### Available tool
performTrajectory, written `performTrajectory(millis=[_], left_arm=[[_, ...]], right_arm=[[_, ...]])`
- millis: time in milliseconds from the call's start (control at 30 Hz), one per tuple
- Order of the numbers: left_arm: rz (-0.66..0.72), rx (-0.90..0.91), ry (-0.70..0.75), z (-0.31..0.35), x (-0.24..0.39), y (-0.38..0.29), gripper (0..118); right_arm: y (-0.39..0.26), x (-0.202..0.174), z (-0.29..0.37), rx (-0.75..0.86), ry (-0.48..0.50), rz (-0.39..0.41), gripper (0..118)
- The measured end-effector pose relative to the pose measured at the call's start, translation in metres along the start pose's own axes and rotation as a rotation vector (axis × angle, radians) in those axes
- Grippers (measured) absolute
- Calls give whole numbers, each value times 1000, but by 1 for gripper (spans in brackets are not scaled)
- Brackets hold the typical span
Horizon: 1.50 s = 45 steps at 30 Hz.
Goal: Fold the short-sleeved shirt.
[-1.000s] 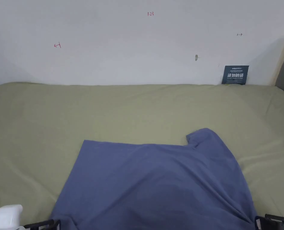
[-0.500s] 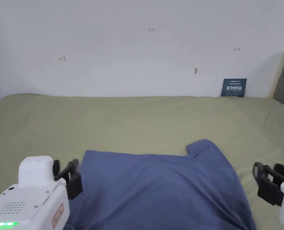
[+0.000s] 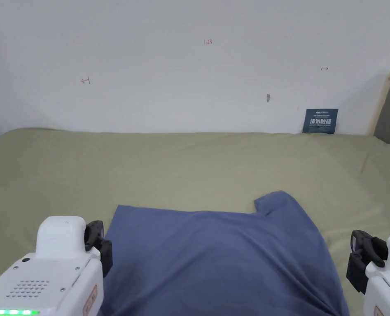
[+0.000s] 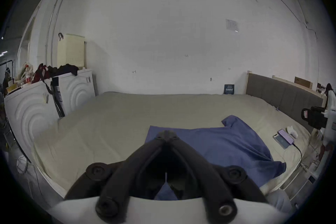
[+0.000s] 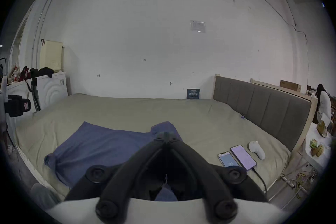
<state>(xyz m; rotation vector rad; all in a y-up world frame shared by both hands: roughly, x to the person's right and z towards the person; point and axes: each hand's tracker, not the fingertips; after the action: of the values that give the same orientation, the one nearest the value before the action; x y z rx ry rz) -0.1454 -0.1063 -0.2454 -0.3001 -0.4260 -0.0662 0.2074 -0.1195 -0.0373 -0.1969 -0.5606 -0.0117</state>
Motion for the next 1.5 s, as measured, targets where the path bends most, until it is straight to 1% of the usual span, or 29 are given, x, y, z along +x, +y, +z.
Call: performTrajectory(millis=[67,167,233,300,433,533,567,600,633,667,700,733,800,867,933,1000,1033,1067,1100,1133,1167,1200,1233,1333,1367,1400,1433,1467,1500], left_arm=[[15,-77,-18,-3,-17,-9,0],[22,-206,5,-12,-51,-32,0],[58,-302,23,-16,-69,-49,0],[125,-400,1,-24,-88,-66,0],[106,-502,-6,-37,-103,-91,0],[152,-549,-77,-48,-109,-97,0],[158,-558,-89,-52,-108,-97,8],[142,-556,-85,-57,-105,-95,35],[129,-551,-85,-58,-101,-93,95],[112,-561,-103,-64,-98,-93,118],[106,-592,-117,-74,-95,-95,116],[119,-574,-114,-79,-95,-94,115],[130,-625,-114,-93,-97,-94,115],[87,-657,-59,-108,-94,-100,115],[62,-735,-30,-118,-82,-122,115],[71,-770,-46,-123,-78,-132,113],[64,-769,-29,-121,-76,-136,101],[61,-762,-7,-117,-74,-136,82],[43,-730,15,-111,-73,-133,71],[44,-721,-24,-106,-73,-129,51],[75,-718,-46,-99,-74,-124,25],[62,-692,-3,-95,-74,-122,7],[99,-672,-48,-93,-77,-121,7],[124,-688,-33,-94,-79,-123,7],[129,-694,-35,-95,-79,-123,7],[135,-692,-33,-95,-79,-123,7],[139,-689,-32,-94,-78,-123,7],[139,-690,-32,-94,-78,-124,7],[136,-693,-32,-95,-77,-123,7]], right_arm=[[-6,0,4,-32,-5,3,1],[-27,5,10,-108,3,-8,1],[-43,8,13,-162,7,-25,1],[-60,11,15,-217,0,-40,1],[-73,16,10,-301,2,-49,1],[-71,21,5,-325,10,-56,1],[-70,23,3,-327,11,-55,1],[-68,25,1,-335,11,-46,1],[-68,27,0,-345,14,-30,1],[-69,29,0,-351,17,-20,1],[-70,32,-1,-361,19,-13,1],[-70,35,-3,-372,20,-7,1],[-74,39,-3,-389,26,-1,1],[-78,44,-6,-414,28,1,1],[-84,47,-8,-446,37,-8,1],[-90,52,-11,-471,39,-19,1],[-93,54,-13,-488,43,-23,1],[-96,56,-13,-501,42,-24,1],[-98,57,-13,-514,43,-24,1],[-100,60,-15,-529,50,-21,1],[-102,62,-15,-537,50,-16,1],[-103,63,-15,-543,54,-13,1],[-104,64,-16,-550,57,-12,1],[-107,69,-18,-580,85,-37,2],[-108,70,-19,-593,94,-46,6],[-110,73,-20,-623,102,-69,29],[-111,75,-21,-648,105,-94,81],[-114,77,-23,-677,122,-116,105],[-118,79,-23,-688,149,-130,109]])
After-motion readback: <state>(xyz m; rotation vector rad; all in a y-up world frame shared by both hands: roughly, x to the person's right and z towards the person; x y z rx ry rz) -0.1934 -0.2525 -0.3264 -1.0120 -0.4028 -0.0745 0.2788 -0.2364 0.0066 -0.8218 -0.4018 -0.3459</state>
